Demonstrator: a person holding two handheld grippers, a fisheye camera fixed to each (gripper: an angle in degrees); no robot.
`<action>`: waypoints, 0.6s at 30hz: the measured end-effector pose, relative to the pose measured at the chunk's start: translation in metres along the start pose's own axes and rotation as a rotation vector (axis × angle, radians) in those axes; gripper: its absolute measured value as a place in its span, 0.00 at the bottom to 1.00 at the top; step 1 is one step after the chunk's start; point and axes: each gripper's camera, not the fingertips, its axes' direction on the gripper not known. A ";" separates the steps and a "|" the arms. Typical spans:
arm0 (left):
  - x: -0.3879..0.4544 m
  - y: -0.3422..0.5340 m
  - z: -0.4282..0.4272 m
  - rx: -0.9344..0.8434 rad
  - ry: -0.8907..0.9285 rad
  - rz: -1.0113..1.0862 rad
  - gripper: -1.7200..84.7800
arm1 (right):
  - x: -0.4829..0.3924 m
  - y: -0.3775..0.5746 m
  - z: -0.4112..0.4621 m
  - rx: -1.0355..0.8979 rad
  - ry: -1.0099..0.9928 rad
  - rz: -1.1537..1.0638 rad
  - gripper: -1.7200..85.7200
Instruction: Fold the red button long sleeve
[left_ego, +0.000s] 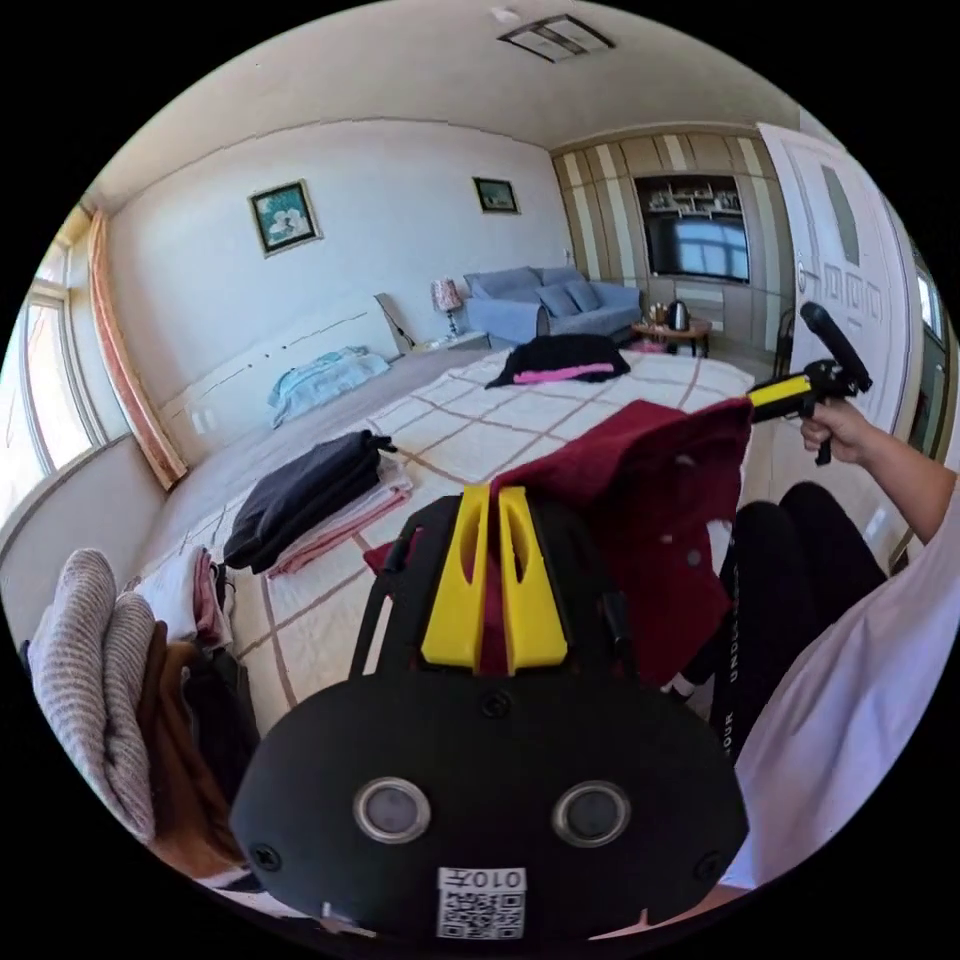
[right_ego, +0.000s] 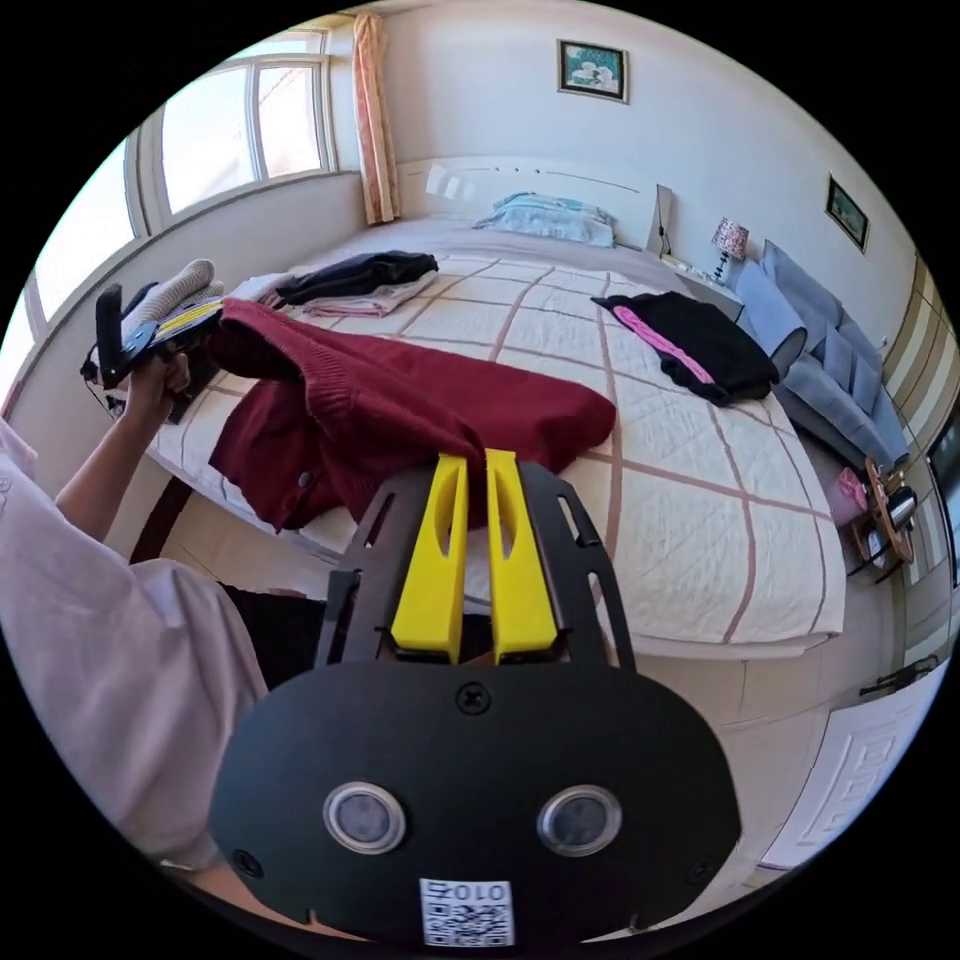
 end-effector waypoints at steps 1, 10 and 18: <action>-0.005 -0.003 -0.009 0.035 -0.004 -0.011 0.02 | -0.005 -0.005 -0.018 0.030 0.007 -0.036 0.08; -0.037 -0.110 -0.159 0.430 -0.197 0.120 0.02 | -0.049 -0.126 -0.257 0.392 0.421 -0.123 0.07; -0.085 -0.147 -0.379 0.773 -0.181 0.234 0.02 | -0.160 -0.119 -0.477 0.830 0.586 -0.251 0.07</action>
